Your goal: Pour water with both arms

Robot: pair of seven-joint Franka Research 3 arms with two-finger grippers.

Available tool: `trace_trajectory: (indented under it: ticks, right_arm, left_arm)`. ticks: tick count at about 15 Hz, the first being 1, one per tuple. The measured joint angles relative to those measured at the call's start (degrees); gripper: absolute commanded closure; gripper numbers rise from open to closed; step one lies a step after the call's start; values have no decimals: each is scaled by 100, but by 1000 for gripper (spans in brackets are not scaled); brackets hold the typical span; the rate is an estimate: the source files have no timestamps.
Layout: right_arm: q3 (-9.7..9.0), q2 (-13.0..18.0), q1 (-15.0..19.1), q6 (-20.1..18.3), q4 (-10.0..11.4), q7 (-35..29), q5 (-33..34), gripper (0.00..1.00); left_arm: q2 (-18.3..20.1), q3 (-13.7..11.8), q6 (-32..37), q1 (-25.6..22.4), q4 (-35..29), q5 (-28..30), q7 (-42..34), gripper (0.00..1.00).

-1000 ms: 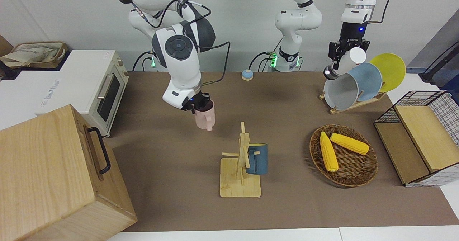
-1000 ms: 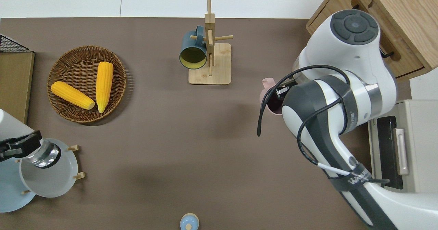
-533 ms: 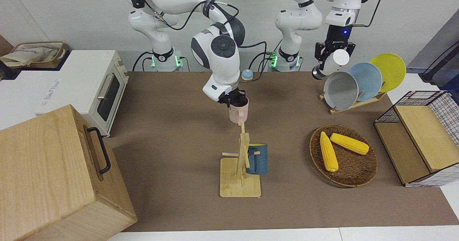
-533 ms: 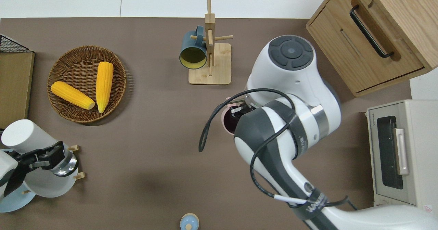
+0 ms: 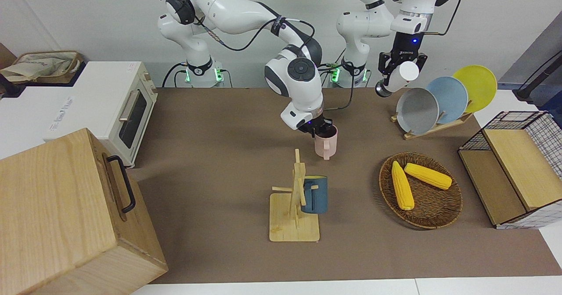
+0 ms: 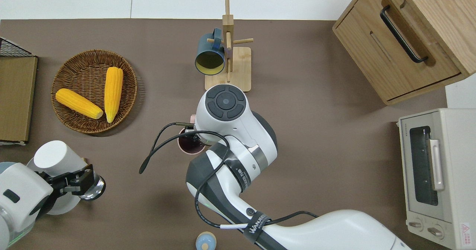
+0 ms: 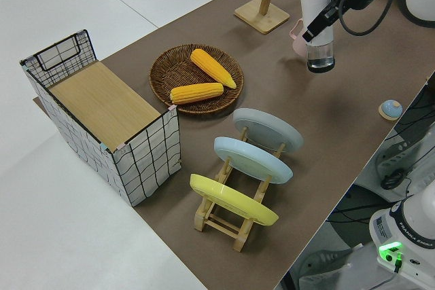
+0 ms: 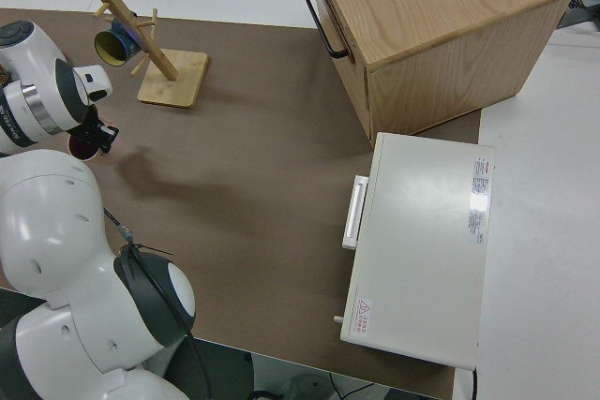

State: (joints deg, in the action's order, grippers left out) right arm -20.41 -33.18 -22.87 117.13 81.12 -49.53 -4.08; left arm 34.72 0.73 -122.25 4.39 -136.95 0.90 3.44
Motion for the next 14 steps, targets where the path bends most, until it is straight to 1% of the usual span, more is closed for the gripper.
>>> trace_trajectory:
  ticks: [4,7,8,9,10,11,12,14]
  right_arm:
    - [0,-134,-218,450,-22,-445,-174,1000]
    - [2,-261,-344,569,-22,-611,-174,1000]
    - [3,-284,-360,572,-22,-629,-174,961]
    - [8,-295,-369,575,-22,-636,-174,818]
    - [11,-297,-370,580,-22,-637,-174,634]
    - [15,-297,-370,605,-22,-637,-173,547]
    - [19,-297,-369,681,-22,-637,-173,263]
    - [23,-297,-370,737,-22,-636,-142,35]
  left_arm:
    - [1,0,1,0,-43,1,0,1000]
    - [1,0,1,2,-85,1,0,1000]
    - [1,0,1,2,-95,1,0,1000]
    - [1,0,1,3,-106,1,0,1000]
    - [1,0,1,3,-117,1,0,1000]
    - [1,0,1,3,-125,1,0,1000]
    - [1,0,1,3,-132,1,-1,1000]
    - [1,0,1,4,-143,2,-2,1000]
